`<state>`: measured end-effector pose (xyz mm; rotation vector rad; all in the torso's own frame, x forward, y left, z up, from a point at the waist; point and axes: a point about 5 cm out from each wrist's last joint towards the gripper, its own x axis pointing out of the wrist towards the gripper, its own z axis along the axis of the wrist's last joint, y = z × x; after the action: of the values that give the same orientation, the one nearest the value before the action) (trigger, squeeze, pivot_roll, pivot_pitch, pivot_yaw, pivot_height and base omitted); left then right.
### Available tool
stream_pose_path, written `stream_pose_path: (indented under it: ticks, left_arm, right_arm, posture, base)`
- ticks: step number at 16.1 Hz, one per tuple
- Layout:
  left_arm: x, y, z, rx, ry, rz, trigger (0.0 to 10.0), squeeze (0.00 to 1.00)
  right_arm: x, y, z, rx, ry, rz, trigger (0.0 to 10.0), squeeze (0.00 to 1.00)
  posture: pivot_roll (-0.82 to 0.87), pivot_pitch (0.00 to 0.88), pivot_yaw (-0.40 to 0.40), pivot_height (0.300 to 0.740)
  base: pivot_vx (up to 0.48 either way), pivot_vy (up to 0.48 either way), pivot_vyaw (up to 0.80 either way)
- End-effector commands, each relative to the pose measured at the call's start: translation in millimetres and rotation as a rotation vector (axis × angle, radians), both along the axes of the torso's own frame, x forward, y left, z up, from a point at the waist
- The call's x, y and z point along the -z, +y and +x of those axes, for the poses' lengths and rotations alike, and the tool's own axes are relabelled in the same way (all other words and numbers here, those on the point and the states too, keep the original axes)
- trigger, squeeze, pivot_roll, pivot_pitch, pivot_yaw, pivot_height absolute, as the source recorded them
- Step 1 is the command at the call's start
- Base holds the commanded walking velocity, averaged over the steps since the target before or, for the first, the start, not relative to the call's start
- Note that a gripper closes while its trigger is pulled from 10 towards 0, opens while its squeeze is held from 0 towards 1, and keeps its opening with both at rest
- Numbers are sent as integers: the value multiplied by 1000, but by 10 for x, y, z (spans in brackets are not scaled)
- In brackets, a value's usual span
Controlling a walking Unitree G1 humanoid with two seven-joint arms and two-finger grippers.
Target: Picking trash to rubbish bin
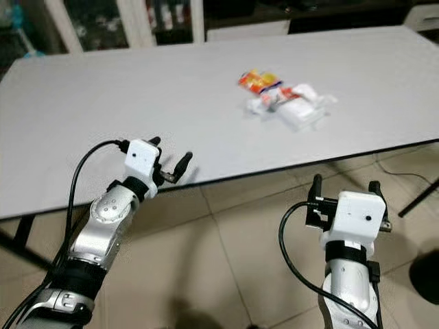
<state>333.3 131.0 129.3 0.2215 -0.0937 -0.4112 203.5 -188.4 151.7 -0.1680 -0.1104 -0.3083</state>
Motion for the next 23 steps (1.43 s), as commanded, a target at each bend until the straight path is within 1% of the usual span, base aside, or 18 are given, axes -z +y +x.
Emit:
stream_pose_path:
  ticks: [1, 11, 15, 18, 23]
  left_arm:
    - [-9, -11, 18, 12, 4, -5, 10000, 0]
    - [-18, -97, 0, 52, -9, -1, 10000, 0]
    - [6, -112, -7, 60, 2, 8, 10000, 0]
    - [26, -127, -14, 62, 8, -14, 10000, 0]
    - [53, -153, -20, 56, 21, -26, 10000, 0]
  right_arm:
    - [-14, -13, 1, 8, -9, -14, 10000, 0]
    - [-48, 2, 24, 32, -26, -28, 10000, 0]
    - [-44, -29, 23, 58, -23, -28, 10000, 0]
    - [-43, -51, 29, 79, -15, -21, 10000, 0]
    - [-29, -48, 22, 75, -3, -15, 10000, 0]
  posture:
    - [92, 71, 24, 740]
    - [94, 78, 21, 740]
    - [92, 80, 18, 740]
    - [91, 82, 13, 740]
    - [88, 86, 7, 740]
  base:
    - [412, 0, 0]
    - [463, 0, 0]
    - [406, 0, 0]
    - [0, 0, 0]
    - [0, 0, -788]
